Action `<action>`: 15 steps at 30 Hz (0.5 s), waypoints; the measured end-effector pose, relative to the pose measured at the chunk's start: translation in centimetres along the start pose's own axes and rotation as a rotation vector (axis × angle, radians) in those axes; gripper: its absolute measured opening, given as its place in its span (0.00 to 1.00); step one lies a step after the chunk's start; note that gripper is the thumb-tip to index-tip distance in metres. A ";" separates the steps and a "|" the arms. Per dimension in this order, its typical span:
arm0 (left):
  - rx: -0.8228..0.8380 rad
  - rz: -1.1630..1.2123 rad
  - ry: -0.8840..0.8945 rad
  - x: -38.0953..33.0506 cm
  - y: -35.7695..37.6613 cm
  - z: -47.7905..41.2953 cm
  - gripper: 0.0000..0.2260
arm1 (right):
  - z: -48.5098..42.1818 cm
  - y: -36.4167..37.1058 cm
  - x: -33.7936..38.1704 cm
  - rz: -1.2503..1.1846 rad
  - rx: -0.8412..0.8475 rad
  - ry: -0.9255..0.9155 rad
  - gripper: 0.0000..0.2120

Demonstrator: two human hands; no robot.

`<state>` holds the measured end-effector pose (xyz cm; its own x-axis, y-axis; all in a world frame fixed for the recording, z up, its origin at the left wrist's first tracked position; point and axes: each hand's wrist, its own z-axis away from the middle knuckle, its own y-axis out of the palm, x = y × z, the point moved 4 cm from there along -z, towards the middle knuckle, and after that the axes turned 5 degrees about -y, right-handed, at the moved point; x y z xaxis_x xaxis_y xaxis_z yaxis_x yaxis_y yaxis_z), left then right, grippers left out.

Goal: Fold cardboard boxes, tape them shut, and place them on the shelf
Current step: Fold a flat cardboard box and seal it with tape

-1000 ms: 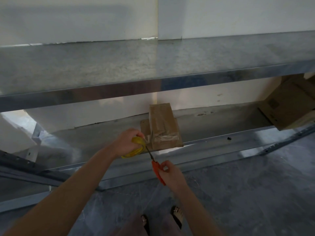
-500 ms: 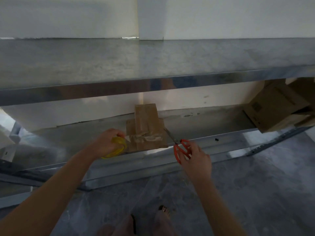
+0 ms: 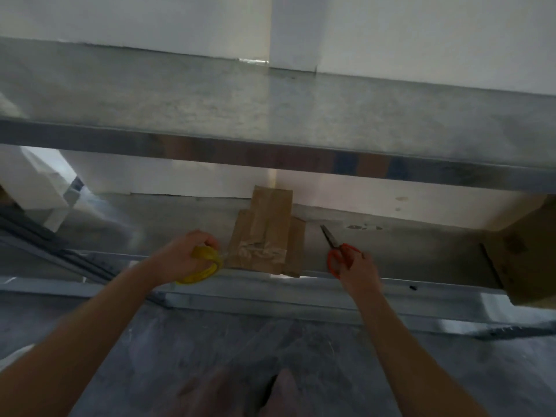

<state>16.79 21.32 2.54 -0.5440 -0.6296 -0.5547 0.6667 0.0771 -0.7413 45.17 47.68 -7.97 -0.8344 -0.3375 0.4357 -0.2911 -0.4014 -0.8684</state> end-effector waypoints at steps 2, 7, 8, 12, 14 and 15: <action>-0.012 0.004 -0.008 0.0 -0.1 0.2 0.15 | -0.3 0.5 -0.5 0.100 0.007 -0.072 0.22; 0.004 0.013 -0.015 -0.2 -0.9 -0.1 0.15 | 3.1 0.8 0.3 0.111 -0.159 -0.201 0.30; 0.017 0.021 -0.007 -0.2 -1.1 -0.2 0.15 | 4.9 0.5 1.5 0.067 -0.247 -0.256 0.30; 0.065 0.030 0.042 -0.1 -1.8 -1.2 0.14 | 12.1 0.5 8.3 -0.024 -0.303 -0.361 0.33; 0.094 0.039 0.074 -0.2 -2.0 -1.8 0.14 | 13.7 1.0 11.8 0.005 -0.330 -0.404 0.31; 0.107 0.039 0.087 -0.2 -2.1 -2.0 0.14 | 13.9 1.4 13.6 0.053 -0.348 -0.426 0.30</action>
<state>14.50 22.87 3.46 -0.5558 -0.5578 -0.6164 0.7361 0.0143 -0.6767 39.97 30.71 0.02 -0.6098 -0.6936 0.3836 -0.4517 -0.0936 -0.8873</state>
